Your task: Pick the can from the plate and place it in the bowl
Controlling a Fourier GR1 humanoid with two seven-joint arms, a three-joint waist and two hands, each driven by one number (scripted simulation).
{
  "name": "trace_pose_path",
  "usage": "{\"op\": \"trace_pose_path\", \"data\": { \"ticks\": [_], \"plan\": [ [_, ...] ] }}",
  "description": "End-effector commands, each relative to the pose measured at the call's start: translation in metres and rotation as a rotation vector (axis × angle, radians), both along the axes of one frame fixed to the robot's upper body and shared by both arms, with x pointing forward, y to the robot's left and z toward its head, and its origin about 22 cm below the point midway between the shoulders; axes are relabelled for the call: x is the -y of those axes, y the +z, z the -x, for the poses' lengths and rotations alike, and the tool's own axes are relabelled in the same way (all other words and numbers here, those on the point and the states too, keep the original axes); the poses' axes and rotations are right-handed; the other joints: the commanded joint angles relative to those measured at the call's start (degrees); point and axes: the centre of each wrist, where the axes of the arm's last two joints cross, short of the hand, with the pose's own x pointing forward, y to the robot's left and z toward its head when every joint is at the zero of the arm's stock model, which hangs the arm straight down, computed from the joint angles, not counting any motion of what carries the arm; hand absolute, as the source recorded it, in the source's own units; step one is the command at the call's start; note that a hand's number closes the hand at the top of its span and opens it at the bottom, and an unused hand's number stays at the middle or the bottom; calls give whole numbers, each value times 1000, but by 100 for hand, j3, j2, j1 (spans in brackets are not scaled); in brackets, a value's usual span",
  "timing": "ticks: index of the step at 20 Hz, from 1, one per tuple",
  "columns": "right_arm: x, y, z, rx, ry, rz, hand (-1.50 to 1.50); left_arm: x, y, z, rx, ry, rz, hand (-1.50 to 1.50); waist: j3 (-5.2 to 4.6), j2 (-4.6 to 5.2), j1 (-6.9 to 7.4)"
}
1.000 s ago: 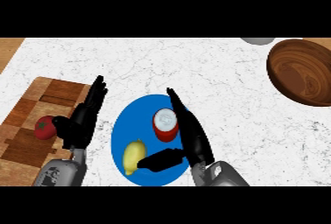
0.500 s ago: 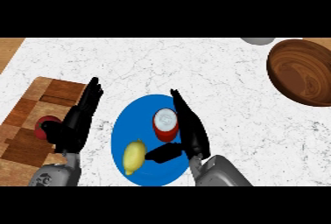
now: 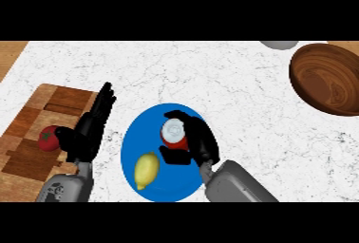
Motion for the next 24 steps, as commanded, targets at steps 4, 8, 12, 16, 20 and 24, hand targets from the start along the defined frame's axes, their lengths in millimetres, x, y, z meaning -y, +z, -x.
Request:
{"op": "trace_pose_path", "data": {
  "ticks": [4, 8, 12, 16, 20, 24],
  "plan": [
    [-13, -9, 3, 25, 146, 97, 150, -8, 9, -7, 7, 12, 1, 0, 1, 39, -4],
    [-13, -25, 17, 13, 127, 6, 150, 10, 14, -3, 6, -1, 21, 0, 2, 42, 14],
    [46, -10, 33, 54, 169, -44, 150, 4, 1, -2, 13, 27, 5, 0, 2, 25, -98],
    [148, 14, 32, 116, 232, -78, 150, -10, 2, 6, 1, 38, -14, 0, 13, 6, -250],
    [184, 38, 45, 310, 222, -222, 150, -7, -9, 8, -3, 44, -8, 0, 9, 11, -212],
    [199, 85, 48, 495, 217, -183, 150, 9, -2, 4, -5, 20, 5, 0, 2, 8, -148]
  ]
}}
